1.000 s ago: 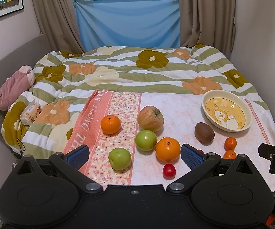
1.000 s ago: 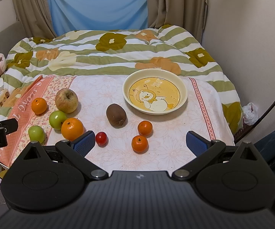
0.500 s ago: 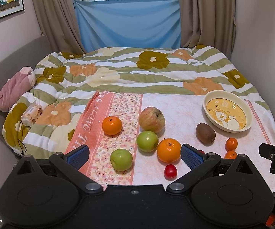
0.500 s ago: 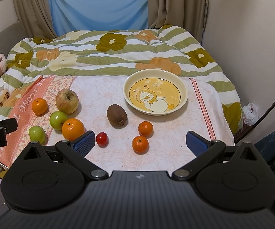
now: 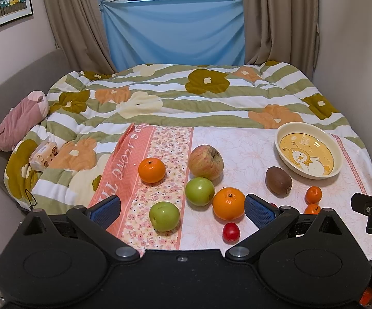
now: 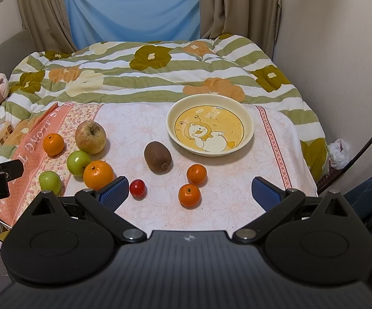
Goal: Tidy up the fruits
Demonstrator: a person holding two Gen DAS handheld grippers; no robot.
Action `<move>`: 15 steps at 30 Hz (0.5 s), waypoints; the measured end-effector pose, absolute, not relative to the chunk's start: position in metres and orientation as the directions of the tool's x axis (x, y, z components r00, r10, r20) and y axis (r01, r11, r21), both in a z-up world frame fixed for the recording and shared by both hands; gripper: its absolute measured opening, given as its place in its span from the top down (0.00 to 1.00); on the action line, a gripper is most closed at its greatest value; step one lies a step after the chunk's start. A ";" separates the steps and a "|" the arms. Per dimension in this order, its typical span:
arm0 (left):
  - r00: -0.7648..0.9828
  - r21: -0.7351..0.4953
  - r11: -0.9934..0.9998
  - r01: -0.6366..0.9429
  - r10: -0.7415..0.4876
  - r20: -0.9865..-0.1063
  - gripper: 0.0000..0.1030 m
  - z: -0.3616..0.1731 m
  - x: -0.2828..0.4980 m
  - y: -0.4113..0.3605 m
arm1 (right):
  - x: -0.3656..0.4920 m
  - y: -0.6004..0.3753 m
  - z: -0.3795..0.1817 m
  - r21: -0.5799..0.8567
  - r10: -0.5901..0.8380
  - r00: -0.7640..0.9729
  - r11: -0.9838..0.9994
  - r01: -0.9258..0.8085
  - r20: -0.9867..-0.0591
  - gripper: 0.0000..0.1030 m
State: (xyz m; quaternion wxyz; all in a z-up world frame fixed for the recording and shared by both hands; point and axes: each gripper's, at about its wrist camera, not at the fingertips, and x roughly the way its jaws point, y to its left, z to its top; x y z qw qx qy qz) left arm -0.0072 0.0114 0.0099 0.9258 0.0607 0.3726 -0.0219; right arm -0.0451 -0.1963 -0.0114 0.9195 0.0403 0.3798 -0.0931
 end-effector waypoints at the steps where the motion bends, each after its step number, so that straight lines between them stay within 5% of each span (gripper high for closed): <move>1: 0.721 0.096 0.992 0.086 0.004 -0.692 0.00 0.010 -0.007 0.011 | -0.045 -0.196 -0.011 0.004 -0.140 0.694 0.979 0.202 -0.706 0.00; 15: 0.735 0.128 0.991 0.041 0.057 -0.676 0.00 0.010 -0.006 0.020 | -0.025 -0.196 -0.006 0.075 -0.011 0.731 0.993 0.086 -0.682 0.00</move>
